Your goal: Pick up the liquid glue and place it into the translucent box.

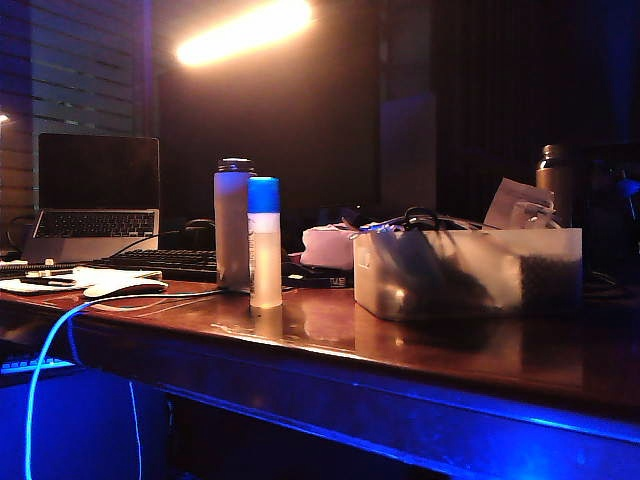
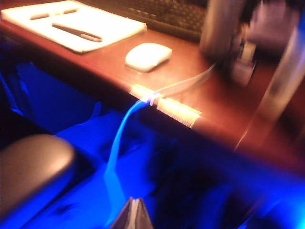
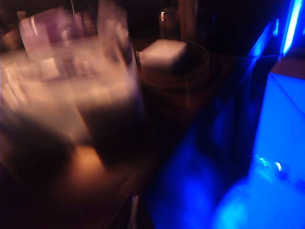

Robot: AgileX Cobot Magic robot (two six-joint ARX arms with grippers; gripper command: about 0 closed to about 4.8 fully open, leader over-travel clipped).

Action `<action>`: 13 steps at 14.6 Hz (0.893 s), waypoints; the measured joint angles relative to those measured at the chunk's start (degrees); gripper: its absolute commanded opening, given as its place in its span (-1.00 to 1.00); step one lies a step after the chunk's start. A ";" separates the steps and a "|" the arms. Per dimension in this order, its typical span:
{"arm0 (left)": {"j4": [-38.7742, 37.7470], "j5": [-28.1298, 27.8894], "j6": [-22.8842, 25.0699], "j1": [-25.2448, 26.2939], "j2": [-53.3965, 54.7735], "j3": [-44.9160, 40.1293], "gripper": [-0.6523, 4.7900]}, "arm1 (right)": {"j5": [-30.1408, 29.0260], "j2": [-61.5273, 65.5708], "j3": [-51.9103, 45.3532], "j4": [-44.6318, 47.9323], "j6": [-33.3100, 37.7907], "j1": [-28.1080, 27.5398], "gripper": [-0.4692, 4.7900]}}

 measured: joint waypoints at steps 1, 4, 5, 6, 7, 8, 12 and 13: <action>0.50 -0.35 -3.15 0.00 0.15 3.37 -0.78 | 0.02 0.00 3.26 -0.04 1.51 0.02 -0.83; 5.40 -7.45 -3.69 0.02 4.20 15.87 -0.78 | 2.23 5.22 16.39 1.62 1.57 0.00 -0.83; 5.68 -7.89 -1.99 0.02 9.62 20.39 -0.78 | 2.40 10.03 20.92 1.33 0.79 0.00 -0.83; 5.79 -7.37 -0.28 0.02 16.35 25.53 -0.78 | 1.66 16.83 26.73 1.14 -0.96 0.00 -0.83; 6.43 -4.92 1.81 0.04 22.86 30.40 -0.78 | -1.73 23.04 32.06 1.18 -3.61 0.00 -0.83; 5.90 1.05 4.57 0.04 31.47 37.13 -0.78 | -6.93 29.55 36.96 1.36 -6.29 0.00 -0.83; 2.80 30.86 9.29 0.00 63.17 57.00 -0.78 | -23.26 51.45 51.91 0.31 -8.00 0.02 -0.82; 2.38 33.35 9.49 -0.15 69.07 59.23 -0.78 | -24.70 54.80 54.10 -1.18 -8.22 0.04 -0.82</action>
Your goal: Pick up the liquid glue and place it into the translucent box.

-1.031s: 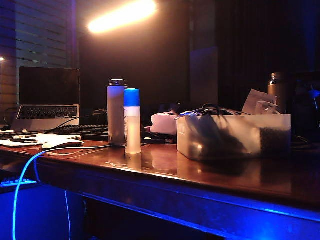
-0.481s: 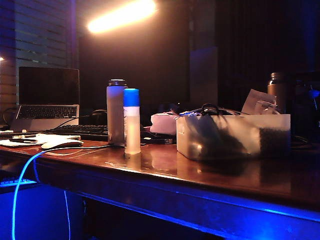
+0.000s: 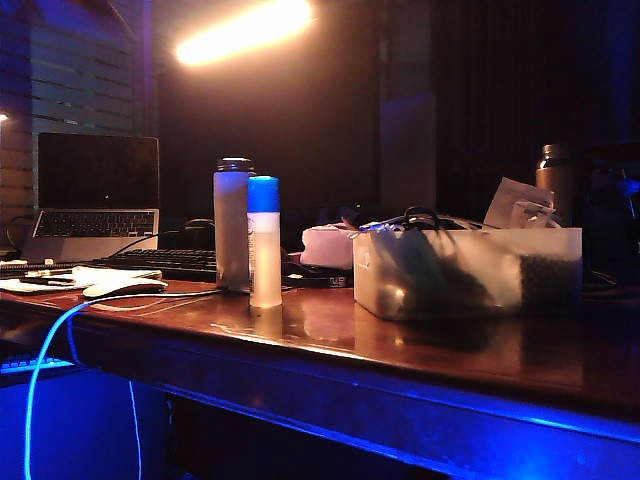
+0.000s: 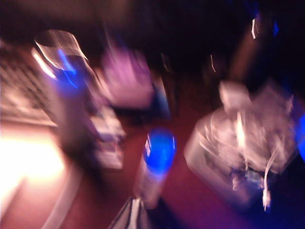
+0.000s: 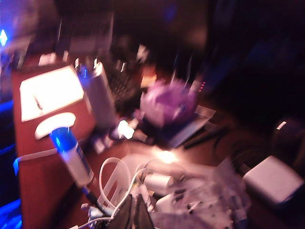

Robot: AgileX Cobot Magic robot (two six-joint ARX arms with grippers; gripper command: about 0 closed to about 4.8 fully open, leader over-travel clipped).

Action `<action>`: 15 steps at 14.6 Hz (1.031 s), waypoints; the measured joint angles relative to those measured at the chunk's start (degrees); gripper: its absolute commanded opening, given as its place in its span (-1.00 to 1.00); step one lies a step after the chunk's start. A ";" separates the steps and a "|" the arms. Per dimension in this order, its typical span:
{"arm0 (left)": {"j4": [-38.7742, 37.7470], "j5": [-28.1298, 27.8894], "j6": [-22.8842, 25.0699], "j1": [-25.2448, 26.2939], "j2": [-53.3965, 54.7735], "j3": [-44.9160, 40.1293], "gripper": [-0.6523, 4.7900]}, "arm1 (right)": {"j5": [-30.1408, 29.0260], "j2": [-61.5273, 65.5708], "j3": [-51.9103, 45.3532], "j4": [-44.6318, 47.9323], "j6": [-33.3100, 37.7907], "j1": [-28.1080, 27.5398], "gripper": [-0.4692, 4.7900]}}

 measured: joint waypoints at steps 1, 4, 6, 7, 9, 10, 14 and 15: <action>-0.55 0.77 0.44 -0.83 6.56 3.02 -0.78 | -0.61 3.37 1.92 -0.87 -0.09 -0.02 -0.83; -0.63 1.16 1.49 -3.02 19.30 6.88 -0.02 | -1.55 7.80 2.27 -0.98 -0.09 0.68 -0.82; -0.76 1.20 2.80 -6.08 22.91 7.04 0.57 | -2.08 9.57 2.27 -0.63 -0.11 1.09 -0.82; -0.74 1.14 3.32 -7.10 23.41 7.06 0.91 | -1.84 10.36 2.27 -0.24 -0.17 1.81 -0.82; -0.70 -2.99 8.87 -11.15 23.54 7.06 1.00 | -2.10 11.72 2.29 1.22 -0.35 2.21 -0.82; -0.90 -5.66 13.03 -13.27 23.56 7.06 1.00 | -2.05 12.02 2.29 1.90 -0.35 2.16 -0.82; 0.74 -10.93 12.68 -14.08 27.98 7.10 1.00 | -2.19 12.04 2.29 1.97 -0.35 2.23 -0.82; 1.44 -12.41 11.65 -14.10 29.35 7.10 1.00 | -2.14 12.04 2.29 1.97 -0.35 2.21 -0.82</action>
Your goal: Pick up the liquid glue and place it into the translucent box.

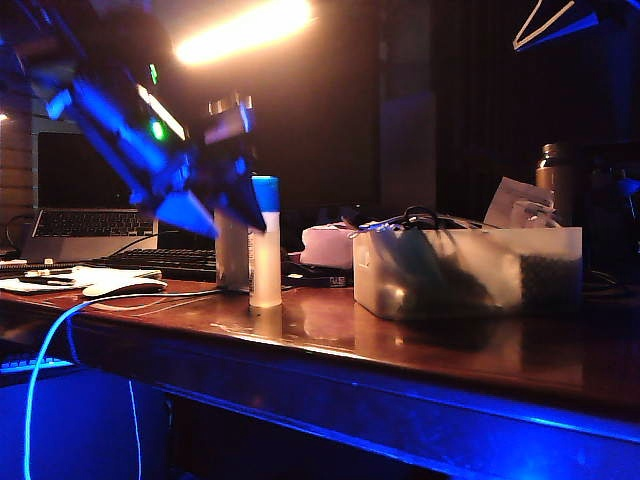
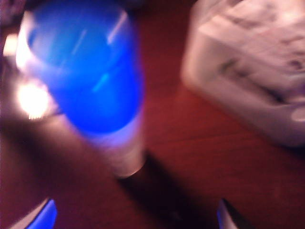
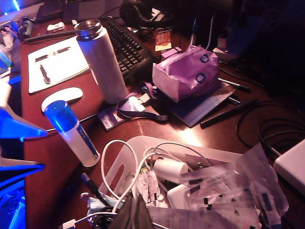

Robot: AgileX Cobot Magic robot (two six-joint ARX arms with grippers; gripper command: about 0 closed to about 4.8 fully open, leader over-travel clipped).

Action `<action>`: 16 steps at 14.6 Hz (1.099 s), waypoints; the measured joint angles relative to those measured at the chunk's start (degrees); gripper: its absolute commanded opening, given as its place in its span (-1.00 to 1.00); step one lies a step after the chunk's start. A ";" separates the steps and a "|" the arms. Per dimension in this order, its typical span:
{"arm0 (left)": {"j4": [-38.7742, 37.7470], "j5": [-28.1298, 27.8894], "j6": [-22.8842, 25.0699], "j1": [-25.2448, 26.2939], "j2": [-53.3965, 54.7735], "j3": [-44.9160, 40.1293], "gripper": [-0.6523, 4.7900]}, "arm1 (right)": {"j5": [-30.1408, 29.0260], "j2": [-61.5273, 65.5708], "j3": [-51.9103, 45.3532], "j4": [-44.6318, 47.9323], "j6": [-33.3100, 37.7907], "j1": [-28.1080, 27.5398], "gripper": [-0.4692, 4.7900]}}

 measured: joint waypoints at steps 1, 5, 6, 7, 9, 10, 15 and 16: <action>1.46 -0.09 -1.31 0.00 1.25 0.00 1.00 | -0.02 0.00 0.00 0.02 0.00 0.00 -0.82; 8.02 1.49 -5.99 -0.02 3.15 0.02 1.00 | -0.02 0.00 0.02 0.02 0.00 0.00 -0.82; 9.42 1.79 -6.67 0.00 3.28 0.02 1.00 | 0.00 0.00 0.02 0.28 0.00 0.00 -0.82; 11.04 3.06 -7.72 0.00 3.63 0.04 1.00 | 0.00 0.00 0.02 0.50 0.00 0.00 -0.82; 13.81 4.17 -9.29 -0.04 4.20 0.07 1.00 | -0.04 0.00 0.00 0.92 0.00 0.00 -0.82; 14.53 4.22 -9.38 -0.04 4.61 0.09 1.00 | -0.11 0.00 0.00 0.96 0.02 0.15 -0.82; 16.72 4.22 -10.43 -0.02 7.89 0.13 1.00 | -1.33 0.00 0.00 1.73 0.00 0.66 -0.82; 18.05 4.22 -10.45 -0.02 7.89 0.13 1.00 | -1.31 0.00 0.00 1.75 0.00 0.66 -0.82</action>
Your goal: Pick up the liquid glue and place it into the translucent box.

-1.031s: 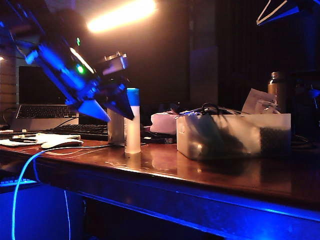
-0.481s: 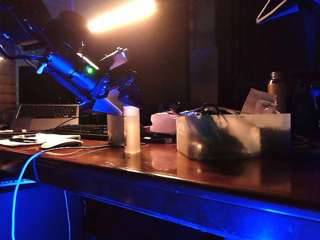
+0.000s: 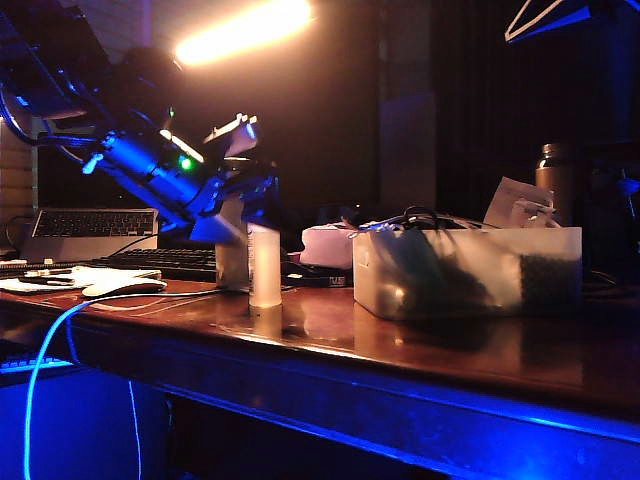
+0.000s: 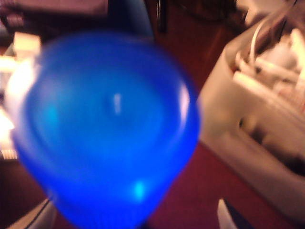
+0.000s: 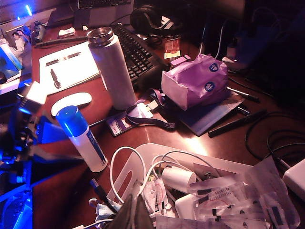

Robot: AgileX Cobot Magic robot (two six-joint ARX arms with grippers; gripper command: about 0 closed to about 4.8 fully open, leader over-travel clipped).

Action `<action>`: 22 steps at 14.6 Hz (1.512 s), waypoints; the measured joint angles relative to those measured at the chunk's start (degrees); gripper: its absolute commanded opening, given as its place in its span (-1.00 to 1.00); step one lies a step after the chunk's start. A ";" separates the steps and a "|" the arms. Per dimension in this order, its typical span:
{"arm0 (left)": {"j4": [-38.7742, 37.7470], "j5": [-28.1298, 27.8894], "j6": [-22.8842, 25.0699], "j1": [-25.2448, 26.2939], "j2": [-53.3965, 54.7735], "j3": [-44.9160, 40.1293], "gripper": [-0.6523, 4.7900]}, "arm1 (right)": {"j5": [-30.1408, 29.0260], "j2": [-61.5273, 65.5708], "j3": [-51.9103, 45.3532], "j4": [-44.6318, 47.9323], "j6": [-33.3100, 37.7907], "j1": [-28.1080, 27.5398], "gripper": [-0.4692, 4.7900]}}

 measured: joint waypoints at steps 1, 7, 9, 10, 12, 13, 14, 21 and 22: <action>2.03 0.00 -1.09 0.00 0.00 0.02 1.00 | -0.02 0.00 0.00 -0.02 0.00 0.00 -0.82; 2.93 0.02 -2.56 0.00 0.00 2.05 0.65 | -0.04 0.00 0.00 1.18 0.00 0.00 -0.82; 2.95 0.02 -2.54 0.02 0.00 2.27 0.16 | -0.04 0.00 0.00 1.22 0.00 0.00 -0.82; 2.95 0.22 -2.49 0.00 0.00 2.27 0.00 | -0.04 0.00 0.00 1.22 0.02 0.00 -0.82; 2.78 0.83 -2.51 0.04 0.00 2.25 -0.19 | -0.02 0.00 0.00 1.22 0.00 0.00 -0.82; 2.73 0.87 -2.56 0.02 0.00 2.25 -0.19 | -0.04 0.00 0.00 1.22 0.00 0.00 -0.82; 2.75 0.90 -2.54 0.02 0.00 2.25 -0.19 | -0.04 0.00 0.00 1.22 0.00 0.00 -0.82; 2.45 11.19 -8.37 -0.11 0.00 9.20 -0.19 | 0.09 0.13 0.02 1.25 0.00 0.00 -0.82; 1.36 13.09 -8.83 -0.66 -0.02 11.67 -0.19 | 0.09 0.66 0.02 1.29 0.00 0.00 -0.82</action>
